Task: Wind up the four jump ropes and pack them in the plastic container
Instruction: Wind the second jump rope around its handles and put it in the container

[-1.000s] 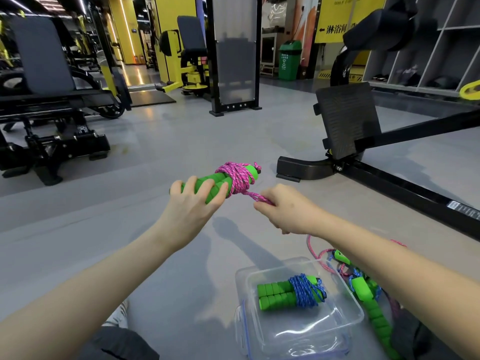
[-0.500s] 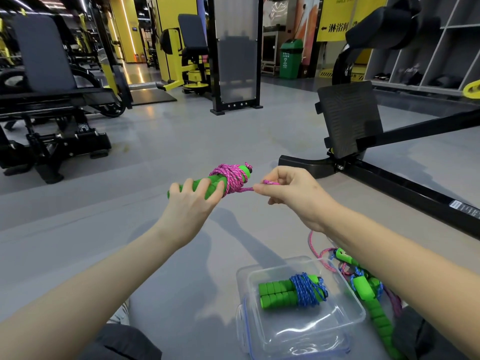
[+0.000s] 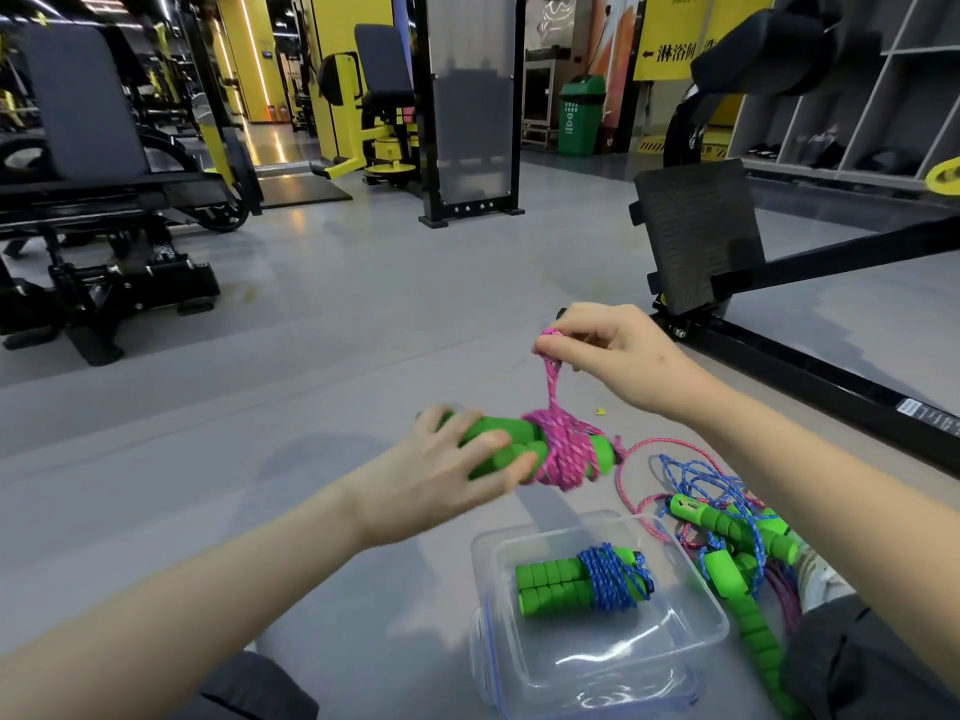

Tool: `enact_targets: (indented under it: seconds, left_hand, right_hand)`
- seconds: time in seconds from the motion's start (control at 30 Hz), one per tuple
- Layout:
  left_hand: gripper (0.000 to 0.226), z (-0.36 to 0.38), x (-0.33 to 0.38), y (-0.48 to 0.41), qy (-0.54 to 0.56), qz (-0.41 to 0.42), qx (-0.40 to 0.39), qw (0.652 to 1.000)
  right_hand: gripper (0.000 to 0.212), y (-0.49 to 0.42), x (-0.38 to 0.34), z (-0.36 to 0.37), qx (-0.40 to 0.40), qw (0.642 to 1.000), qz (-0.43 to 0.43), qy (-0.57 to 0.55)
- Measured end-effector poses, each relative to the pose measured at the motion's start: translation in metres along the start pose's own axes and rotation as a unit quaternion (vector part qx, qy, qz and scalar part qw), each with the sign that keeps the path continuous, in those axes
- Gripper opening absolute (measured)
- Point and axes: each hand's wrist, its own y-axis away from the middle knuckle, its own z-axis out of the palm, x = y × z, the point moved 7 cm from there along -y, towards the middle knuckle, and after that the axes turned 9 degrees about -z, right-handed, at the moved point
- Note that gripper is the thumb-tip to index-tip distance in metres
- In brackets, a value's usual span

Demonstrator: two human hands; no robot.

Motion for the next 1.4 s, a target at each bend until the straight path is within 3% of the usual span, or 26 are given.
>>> enact_targets:
  seconds: [0.1, 0.2, 0.27, 0.43, 0.53, 0.63, 0.7, 0.83, 1.0, 1.13, 1.23, 1.33, 1.4]
  left_hand:
    - [0.035, -0.021, 0.008, -0.013, 0.043, -0.010, 0.073, 0.996]
    - [0.035, -0.028, 0.002, -0.020, 0.040, -0.015, 0.106, 0.993]
    - [0.035, -0.030, -0.001, -0.023, 0.037, -0.019, 0.121, 0.992]
    - [0.033, -0.033, -0.004, -0.025, 0.039, -0.040, 0.150, 0.987]
    - [0.038, -0.029, -0.009, -0.024, 0.051, -0.077, 0.162, 0.982]
    - [0.032, -0.024, -0.016, -0.025, 0.100, -0.117, 0.164, 0.974]
    - [0.029, -0.023, -0.020, -0.026, 0.124, -0.134, 0.162, 0.970]
    - [0.028, -0.026, -0.023, -0.028, 0.131, -0.129, 0.159, 0.970]
    - [0.029, -0.030, -0.017, -0.028, 0.152, -0.122, 0.154, 0.969]
    - [0.031, -0.038, -0.008, -0.032, 0.170, -0.101, 0.148, 0.969]
    - [0.030, -0.052, 0.007, -0.041, 0.213, -0.079, 0.153, 0.962]
    - [0.031, -0.064, 0.016, -0.048, 0.232, -0.089, 0.171, 0.954]
    - [0.032, -0.071, 0.010, -0.051, 0.236, -0.106, 0.184, 0.948]
  right_hand:
    - [0.016, 0.014, 0.034, -0.008, 0.017, 0.986, 0.114, -0.116]
    - [0.018, 0.029, 0.053, -0.005, 0.024, 0.929, 0.218, -0.297]
    - [0.016, 0.033, 0.054, -0.001, 0.020, 0.901, 0.248, -0.355]
    - [0.010, 0.036, 0.057, 0.007, 0.057, 0.869, 0.253, -0.420]
    - [0.047, 0.036, 0.054, 0.017, 0.051, 0.826, 0.245, -0.505]
    - [0.027, 0.032, 0.054, 0.025, 0.067, 0.755, 0.217, -0.615]
    - [0.013, 0.028, 0.052, 0.026, 0.087, 0.738, 0.196, -0.640]
    - [0.038, 0.027, 0.051, 0.024, 0.085, 0.755, 0.189, -0.622]
    - [0.029, 0.034, 0.049, 0.020, 0.068, 0.787, 0.219, -0.573]
    - [0.059, 0.028, 0.048, 0.014, 0.081, 0.800, 0.202, -0.560]
    - [0.066, 0.018, 0.037, 0.012, 0.053, 0.778, 0.180, -0.599]
    - [0.064, 0.010, 0.024, 0.015, 0.021, 0.788, 0.149, -0.597]
    - [0.058, 0.014, 0.021, 0.019, 0.039, 0.749, 0.131, -0.648]
